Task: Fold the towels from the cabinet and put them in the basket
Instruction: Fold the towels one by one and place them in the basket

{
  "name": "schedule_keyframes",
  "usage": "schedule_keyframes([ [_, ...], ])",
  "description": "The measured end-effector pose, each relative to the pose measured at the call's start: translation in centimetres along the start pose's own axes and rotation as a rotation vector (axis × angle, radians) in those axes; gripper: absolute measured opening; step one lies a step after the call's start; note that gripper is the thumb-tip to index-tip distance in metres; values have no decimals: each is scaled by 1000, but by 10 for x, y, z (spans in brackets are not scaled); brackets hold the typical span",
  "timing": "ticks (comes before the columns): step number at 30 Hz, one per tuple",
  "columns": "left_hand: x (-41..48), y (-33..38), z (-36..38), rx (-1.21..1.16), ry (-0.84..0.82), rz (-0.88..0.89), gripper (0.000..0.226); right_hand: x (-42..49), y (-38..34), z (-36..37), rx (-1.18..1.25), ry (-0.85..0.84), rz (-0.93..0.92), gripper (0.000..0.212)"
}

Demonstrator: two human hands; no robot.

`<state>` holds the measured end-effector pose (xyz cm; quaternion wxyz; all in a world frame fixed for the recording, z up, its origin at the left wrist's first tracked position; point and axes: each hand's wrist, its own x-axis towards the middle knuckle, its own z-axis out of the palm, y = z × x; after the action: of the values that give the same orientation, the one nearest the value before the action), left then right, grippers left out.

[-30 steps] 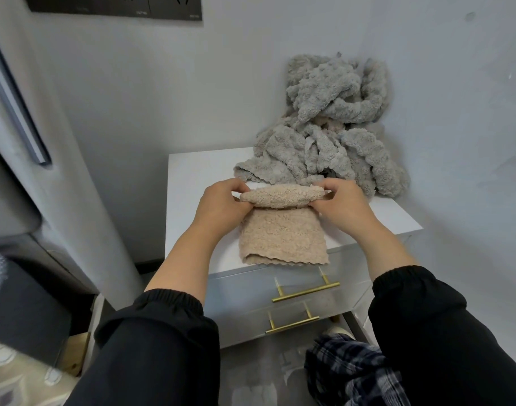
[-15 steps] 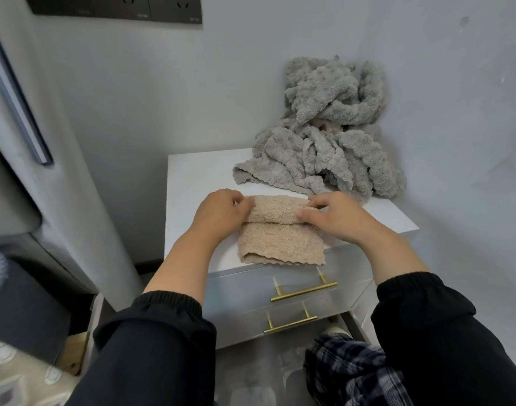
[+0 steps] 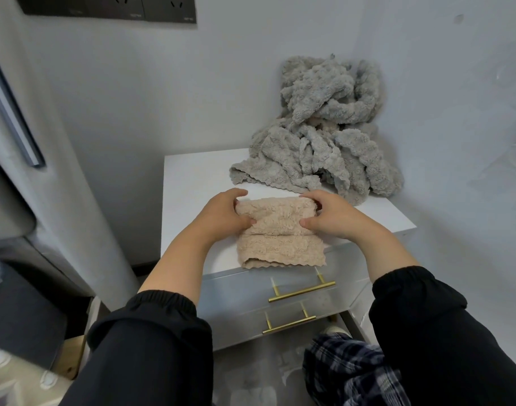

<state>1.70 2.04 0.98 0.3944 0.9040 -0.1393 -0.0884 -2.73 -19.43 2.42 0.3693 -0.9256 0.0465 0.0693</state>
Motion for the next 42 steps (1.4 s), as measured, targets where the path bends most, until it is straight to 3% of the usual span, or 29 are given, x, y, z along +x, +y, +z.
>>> schedule_keyframes([
  [4,-1,2,-2,-39,-25,10,16,0,1,-7,89,-23,9,28],
  [8,-1,6,0,-12,64,22,19,-1,-3,-6,140,111,-11,25],
  [15,1,9,9,76,321,97,27,5,-1,5,26,374,-98,24],
  [23,8,7,13,12,463,220,29,7,4,9,-27,490,-161,29],
  [29,4,3,15,154,401,241,27,1,6,6,-130,442,-192,22],
  [35,-3,3,0,87,156,219,38,-3,9,-6,-157,263,-148,19],
  [38,-6,6,0,-17,161,169,26,-9,9,-10,-103,186,-124,27],
  [42,-5,10,7,28,165,156,21,-12,11,-7,-66,211,-155,37],
])
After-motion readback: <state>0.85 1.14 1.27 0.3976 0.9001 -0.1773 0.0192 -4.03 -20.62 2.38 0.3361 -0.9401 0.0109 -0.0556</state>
